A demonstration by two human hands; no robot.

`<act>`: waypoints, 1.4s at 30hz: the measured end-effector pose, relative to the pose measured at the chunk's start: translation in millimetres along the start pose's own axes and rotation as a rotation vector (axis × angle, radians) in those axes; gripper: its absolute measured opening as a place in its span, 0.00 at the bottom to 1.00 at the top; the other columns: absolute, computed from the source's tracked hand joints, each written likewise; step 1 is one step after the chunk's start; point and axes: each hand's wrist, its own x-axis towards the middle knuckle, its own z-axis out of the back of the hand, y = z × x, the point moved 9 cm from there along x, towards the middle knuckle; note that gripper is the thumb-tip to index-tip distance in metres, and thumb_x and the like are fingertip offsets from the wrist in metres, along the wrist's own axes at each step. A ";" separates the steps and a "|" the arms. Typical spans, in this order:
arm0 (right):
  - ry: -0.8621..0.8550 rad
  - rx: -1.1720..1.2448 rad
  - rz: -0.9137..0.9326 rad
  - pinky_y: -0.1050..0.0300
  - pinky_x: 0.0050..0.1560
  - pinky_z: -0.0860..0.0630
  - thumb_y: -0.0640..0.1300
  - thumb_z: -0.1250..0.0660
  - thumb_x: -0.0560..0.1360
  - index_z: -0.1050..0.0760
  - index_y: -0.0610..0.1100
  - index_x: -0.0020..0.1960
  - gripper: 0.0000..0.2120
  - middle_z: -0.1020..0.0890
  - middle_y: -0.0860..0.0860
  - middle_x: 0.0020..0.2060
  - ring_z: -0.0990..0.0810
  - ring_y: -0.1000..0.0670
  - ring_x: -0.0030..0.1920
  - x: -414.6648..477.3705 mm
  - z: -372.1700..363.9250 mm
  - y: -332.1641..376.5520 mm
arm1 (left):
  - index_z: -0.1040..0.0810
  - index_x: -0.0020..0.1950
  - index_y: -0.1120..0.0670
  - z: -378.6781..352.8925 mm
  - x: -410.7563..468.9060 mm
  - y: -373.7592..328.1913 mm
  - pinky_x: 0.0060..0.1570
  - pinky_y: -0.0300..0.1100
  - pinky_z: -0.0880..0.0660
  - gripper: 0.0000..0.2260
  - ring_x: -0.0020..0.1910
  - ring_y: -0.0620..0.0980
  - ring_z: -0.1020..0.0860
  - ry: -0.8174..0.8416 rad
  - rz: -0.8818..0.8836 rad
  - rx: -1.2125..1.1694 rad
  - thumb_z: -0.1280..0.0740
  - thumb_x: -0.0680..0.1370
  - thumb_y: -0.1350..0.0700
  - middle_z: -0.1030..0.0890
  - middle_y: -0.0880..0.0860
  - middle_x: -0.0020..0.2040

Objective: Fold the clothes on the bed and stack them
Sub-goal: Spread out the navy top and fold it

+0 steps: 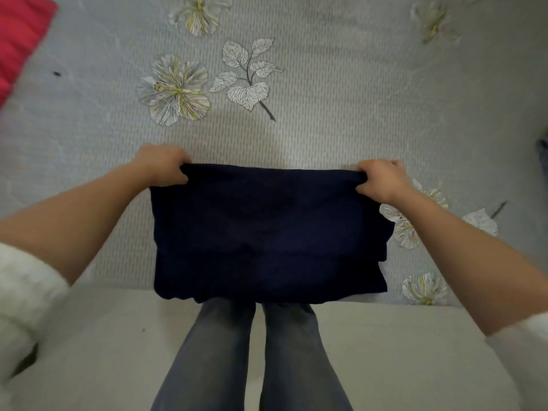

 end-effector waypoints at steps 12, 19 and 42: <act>-0.416 0.074 0.275 0.44 0.46 0.29 0.35 0.26 0.57 0.30 0.42 0.45 0.20 0.23 0.39 0.45 0.26 0.39 0.49 -106.4 28.7 -3.7 | 0.24 0.45 0.60 26.0 -118.2 -15.4 0.30 0.50 0.25 0.15 0.34 0.62 0.21 -0.541 -0.308 -0.083 0.43 0.66 0.52 0.22 0.62 0.37; -0.221 0.112 0.074 0.43 0.59 0.30 0.64 0.46 0.75 0.29 0.46 0.61 0.26 0.29 0.40 0.64 0.34 0.42 0.64 -180.2 -106.5 -27.7 | 0.29 0.59 0.54 -129.7 -174.9 -21.2 0.38 0.50 0.27 0.22 0.37 0.56 0.20 -0.315 -0.198 -0.052 0.52 0.78 0.41 0.24 0.55 0.46; -0.531 1.273 -0.515 0.62 0.44 0.25 0.35 0.30 0.70 0.25 0.49 0.50 0.13 0.21 0.57 0.41 0.23 0.57 0.42 -130.7 11.3 -50.0 | 0.31 0.69 0.48 -118.4 -65.9 -124.9 0.59 0.69 0.35 0.30 0.67 0.70 0.33 -0.180 -0.060 -0.052 0.32 0.70 0.40 0.31 0.65 0.68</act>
